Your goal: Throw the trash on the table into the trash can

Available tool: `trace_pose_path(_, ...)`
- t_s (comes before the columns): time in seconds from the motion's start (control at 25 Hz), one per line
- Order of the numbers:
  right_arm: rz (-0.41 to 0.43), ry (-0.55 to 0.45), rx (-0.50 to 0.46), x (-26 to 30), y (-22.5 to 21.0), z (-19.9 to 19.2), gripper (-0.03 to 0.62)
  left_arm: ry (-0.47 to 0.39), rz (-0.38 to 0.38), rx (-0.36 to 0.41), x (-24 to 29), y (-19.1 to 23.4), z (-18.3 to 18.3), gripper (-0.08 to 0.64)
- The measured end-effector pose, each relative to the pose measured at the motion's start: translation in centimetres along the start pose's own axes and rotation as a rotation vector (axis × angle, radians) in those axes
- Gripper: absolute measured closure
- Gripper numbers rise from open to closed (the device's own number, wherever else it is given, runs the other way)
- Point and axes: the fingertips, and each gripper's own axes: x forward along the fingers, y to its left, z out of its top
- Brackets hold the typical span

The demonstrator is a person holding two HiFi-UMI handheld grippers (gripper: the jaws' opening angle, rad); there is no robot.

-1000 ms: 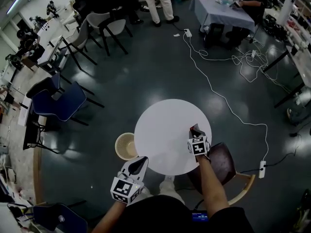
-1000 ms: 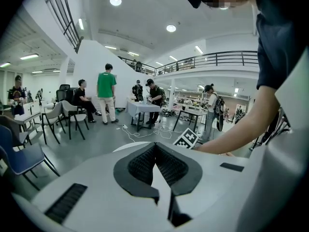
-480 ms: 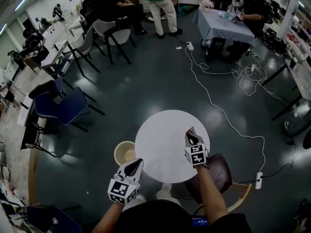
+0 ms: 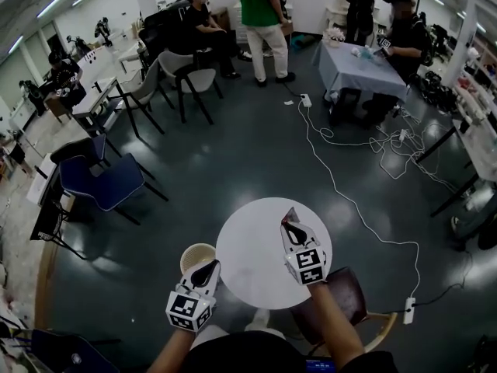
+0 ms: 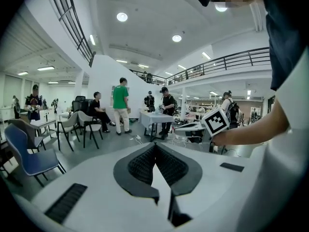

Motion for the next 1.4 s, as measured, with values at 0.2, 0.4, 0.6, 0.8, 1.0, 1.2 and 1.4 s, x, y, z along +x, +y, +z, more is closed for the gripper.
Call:
trace_pose_path(0.2, 0.074, -0.069, -0.013, -0.8, 3.5, 3.4, 0.561, -0.033, 0.054, 0.006, -1.2, 1.8, 1.1, 0.546)
trace_pose_path(0.4, 0.146, -0.110, -0.042, -1.0, 7.1, 5.2, 0.561, -0.045, 0.107, -0.006, -2.7, 3.3, 1.0, 0.546)
trace_pose_path(0.6, 0.206, -0.112, -0.047, 0.0, 10.4, 5.2, 0.561, -0.046, 0.142, -0.014, -4.0, 4.6, 0.6, 0.546)
trace_pose_path(0.8, 0.260, -0.107, -0.063, 1.7, 14.3, 6.0, 0.561, -0.041, 0.164, -0.018, -5.7, 6.6, 0.3, 0.546)
trace_pose_path(1.0, 0.291, -0.112, -0.065, 3.4, 18.7, 6.9, 0.561, -0.039, 0.176, -0.021, -8.2, 9.7, -0.6, 0.546)
trace_pose_path(1.2, 0.305, -0.102, -0.060, 5.4, 23.4, 7.8, 0.561, -0.033, 0.172, -0.023, -10.8, 13.8, -0.9, 0.546)
trace_pose_path(1.4, 0.301, -0.092, -0.046, 8.1, 27.9, 8.4, 0.561, -0.013, 0.154, -0.007, -13.2, 18.0, -2.0, 0.546)
